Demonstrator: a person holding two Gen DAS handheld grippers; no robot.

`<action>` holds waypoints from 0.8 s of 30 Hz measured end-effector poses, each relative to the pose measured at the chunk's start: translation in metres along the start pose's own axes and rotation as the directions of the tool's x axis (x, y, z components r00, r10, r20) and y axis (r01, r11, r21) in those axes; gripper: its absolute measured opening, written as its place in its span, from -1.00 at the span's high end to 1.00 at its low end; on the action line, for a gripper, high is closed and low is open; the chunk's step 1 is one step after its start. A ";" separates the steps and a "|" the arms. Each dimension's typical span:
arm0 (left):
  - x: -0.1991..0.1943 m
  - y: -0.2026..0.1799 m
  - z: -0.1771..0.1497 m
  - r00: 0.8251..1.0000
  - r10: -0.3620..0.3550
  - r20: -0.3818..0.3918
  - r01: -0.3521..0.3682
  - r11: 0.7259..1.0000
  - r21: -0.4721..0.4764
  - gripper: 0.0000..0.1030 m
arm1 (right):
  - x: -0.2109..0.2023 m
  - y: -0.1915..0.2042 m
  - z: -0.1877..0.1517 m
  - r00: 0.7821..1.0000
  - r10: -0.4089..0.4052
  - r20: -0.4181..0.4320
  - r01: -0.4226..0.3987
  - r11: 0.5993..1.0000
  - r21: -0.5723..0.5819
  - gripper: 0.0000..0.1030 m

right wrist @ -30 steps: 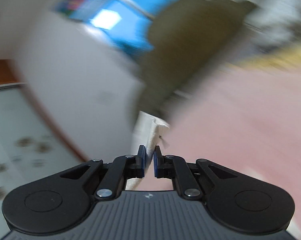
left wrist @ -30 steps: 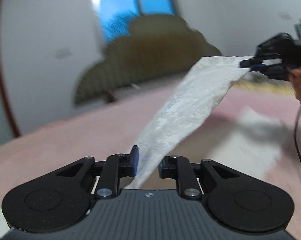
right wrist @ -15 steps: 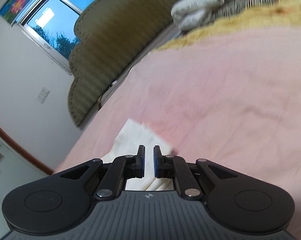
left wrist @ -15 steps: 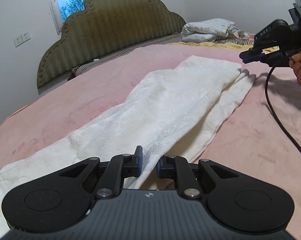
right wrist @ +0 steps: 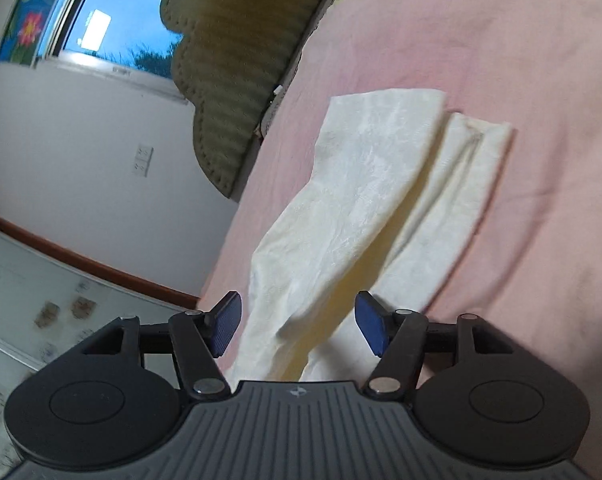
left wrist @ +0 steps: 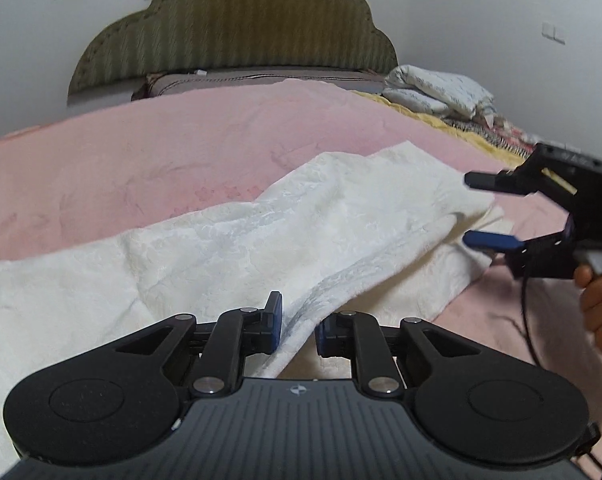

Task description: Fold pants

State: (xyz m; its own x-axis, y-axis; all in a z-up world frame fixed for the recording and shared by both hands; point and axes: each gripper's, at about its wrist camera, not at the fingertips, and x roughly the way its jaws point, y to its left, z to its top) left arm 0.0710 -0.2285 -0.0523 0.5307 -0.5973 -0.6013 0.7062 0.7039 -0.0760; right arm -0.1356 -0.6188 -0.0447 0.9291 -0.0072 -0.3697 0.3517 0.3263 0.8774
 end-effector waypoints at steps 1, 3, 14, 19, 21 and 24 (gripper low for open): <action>-0.001 0.000 0.000 1.000 0.003 0.008 -0.003 1.000 -0.001 0.63 | 0.006 0.002 0.003 1.000 -0.007 -0.007 0.007 1.000 -0.003 -0.22; -0.005 -0.003 -0.001 1.000 0.011 0.027 -0.012 1.000 0.021 0.65 | 0.018 0.002 0.010 1.000 -0.013 -0.006 0.013 1.000 0.000 -0.19; -0.009 -0.024 -0.015 1.000 0.003 0.021 -0.006 0.988 0.156 0.67 | -0.012 0.012 0.018 0.950 -0.184 0.251 0.230 0.959 -0.167 0.89; 0.002 -0.032 -0.027 0.999 0.034 -0.007 -0.031 0.969 0.245 0.47 | -0.005 0.002 0.023 0.931 -0.315 0.186 0.348 0.920 -0.180 0.72; -0.003 -0.033 -0.027 1.000 0.026 -0.007 -0.023 0.969 0.248 0.42 | -0.010 -0.004 0.027 0.944 -0.282 0.169 0.306 0.942 -0.137 0.70; -0.013 -0.029 -0.025 1.000 -0.010 -0.015 0.013 0.973 0.229 0.04 | -0.038 0.004 0.025 0.889 -0.340 0.307 0.396 0.907 -0.143 0.68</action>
State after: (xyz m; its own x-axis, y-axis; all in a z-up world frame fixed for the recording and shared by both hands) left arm 0.0321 -0.2315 -0.0622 0.5167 -0.5985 -0.6122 0.8015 0.5896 0.1001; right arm -0.1667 -0.6408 -0.0195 0.7414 -0.4074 -0.5333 0.6709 0.4283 0.6054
